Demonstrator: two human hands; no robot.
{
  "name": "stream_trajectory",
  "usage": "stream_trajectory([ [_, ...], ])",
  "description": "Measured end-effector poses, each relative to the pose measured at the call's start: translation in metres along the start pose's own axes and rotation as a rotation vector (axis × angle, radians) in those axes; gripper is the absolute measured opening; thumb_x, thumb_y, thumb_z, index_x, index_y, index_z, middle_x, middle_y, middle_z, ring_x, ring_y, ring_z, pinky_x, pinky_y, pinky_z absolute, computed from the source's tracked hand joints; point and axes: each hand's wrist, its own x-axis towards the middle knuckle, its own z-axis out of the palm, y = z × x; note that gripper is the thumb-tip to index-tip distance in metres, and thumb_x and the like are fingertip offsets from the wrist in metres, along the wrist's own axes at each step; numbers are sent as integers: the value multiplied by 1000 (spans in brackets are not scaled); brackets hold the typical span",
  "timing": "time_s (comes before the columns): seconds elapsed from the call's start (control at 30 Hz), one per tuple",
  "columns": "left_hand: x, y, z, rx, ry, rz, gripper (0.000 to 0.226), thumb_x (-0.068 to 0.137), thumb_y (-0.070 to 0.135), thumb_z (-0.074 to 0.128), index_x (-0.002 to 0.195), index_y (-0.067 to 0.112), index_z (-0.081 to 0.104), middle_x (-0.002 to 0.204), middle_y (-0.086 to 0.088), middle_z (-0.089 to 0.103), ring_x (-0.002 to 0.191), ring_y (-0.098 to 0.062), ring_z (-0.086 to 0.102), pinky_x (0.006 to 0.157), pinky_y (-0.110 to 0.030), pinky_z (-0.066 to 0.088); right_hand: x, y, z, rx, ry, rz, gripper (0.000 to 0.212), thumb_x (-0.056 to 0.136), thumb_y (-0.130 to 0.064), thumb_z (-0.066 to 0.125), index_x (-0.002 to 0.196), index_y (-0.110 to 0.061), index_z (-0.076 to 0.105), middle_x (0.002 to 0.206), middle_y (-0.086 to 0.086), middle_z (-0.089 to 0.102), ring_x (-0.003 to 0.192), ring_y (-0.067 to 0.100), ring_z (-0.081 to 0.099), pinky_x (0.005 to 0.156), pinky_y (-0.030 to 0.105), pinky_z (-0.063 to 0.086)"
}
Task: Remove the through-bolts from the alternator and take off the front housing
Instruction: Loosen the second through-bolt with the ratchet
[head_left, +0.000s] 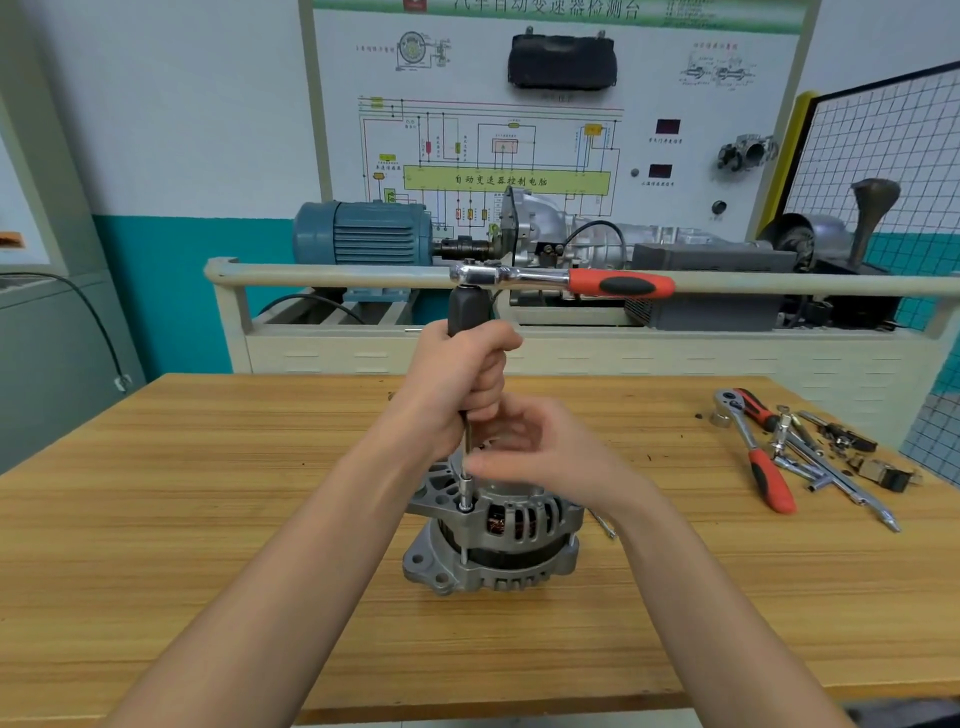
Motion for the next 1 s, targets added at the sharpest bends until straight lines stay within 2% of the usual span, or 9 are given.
stream_trajectory([
  [0.07, 0, 0, -1, 42, -16, -5, 49, 88, 2, 52, 49, 19, 26, 38, 5, 20, 32, -10, 14, 36, -17, 15, -6, 8, 7, -93, -41, 34, 21, 84, -18, 73, 103, -12, 69, 100, 7, 71, 97, 19, 66, 93, 34, 51],
  [0.17, 0, 0, 0, 74, -26, -2, 49, 88, 3, 52, 50, 19, 25, 39, 5, 20, 32, -10, 14, 37, -18, 15, -9, 13, 13, -137, 35, -15, 7, 89, -14, 66, 91, -9, 71, 86, 14, 69, 82, 31, 62, 77, 41, 48],
  [0.23, 0, 0, 2, 78, -25, -1, 49, 89, 3, 52, 51, 18, 25, 39, 5, 20, 32, -10, 14, 37, -18, 15, -9, 14, 16, -172, 85, -56, 8, 90, -11, 64, 85, -14, 69, 81, 16, 67, 78, 35, 59, 73, 43, 46],
  [0.37, 0, 0, 2, 72, -23, 6, 50, 89, 3, 52, 49, 19, 27, 39, 5, 21, 32, -10, 15, 38, -17, 14, -8, 20, 25, -247, 163, -93, 6, 89, -11, 65, 87, -9, 70, 83, 7, 70, 80, 22, 64, 77, 40, 49],
  [0.53, 0, -2, 1, 69, -14, 17, 49, 88, 2, 52, 49, 18, 28, 39, 5, 22, 31, -10, 16, 37, -15, 17, -7, 25, 31, -235, 276, -127, 7, 86, -6, 68, 89, -3, 74, 82, 6, 72, 79, 19, 66, 76, 39, 51],
  [0.63, 0, -3, 2, 66, -23, 24, 50, 88, 2, 52, 47, 19, 29, 38, 5, 23, 31, -10, 17, 36, -16, 17, -8, 25, 30, -204, 280, -135, 9, 85, -6, 68, 91, -3, 74, 83, 3, 72, 80, 17, 67, 76, 34, 53],
  [0.77, 0, -2, 1, 58, -15, 5, 50, 88, 2, 52, 47, 20, 30, 38, 5, 24, 31, -9, 17, 35, -16, 17, -7, 21, 23, -164, 152, -84, 13, 79, -17, 77, 90, -11, 73, 84, 2, 71, 81, 17, 65, 75, 30, 51],
  [0.9, -3, -1, 2, 64, 10, 2, 48, 88, 2, 53, 49, 19, 30, 39, 6, 24, 32, -9, 16, 36, -17, 17, -5, 21, 28, -178, 176, -82, 6, 77, -15, 78, 81, -16, 74, 74, -7, 70, 74, 11, 64, 71, 25, 49],
  [1.0, -6, -1, 5, 105, 22, 29, 43, 86, 2, 57, 53, 18, 35, 41, 6, 27, 35, -10, 19, 38, -19, 19, -3, 18, 27, -166, 152, -59, 22, 79, -9, 75, 74, -29, 70, 71, -9, 70, 75, 10, 65, 75, 30, 52],
])
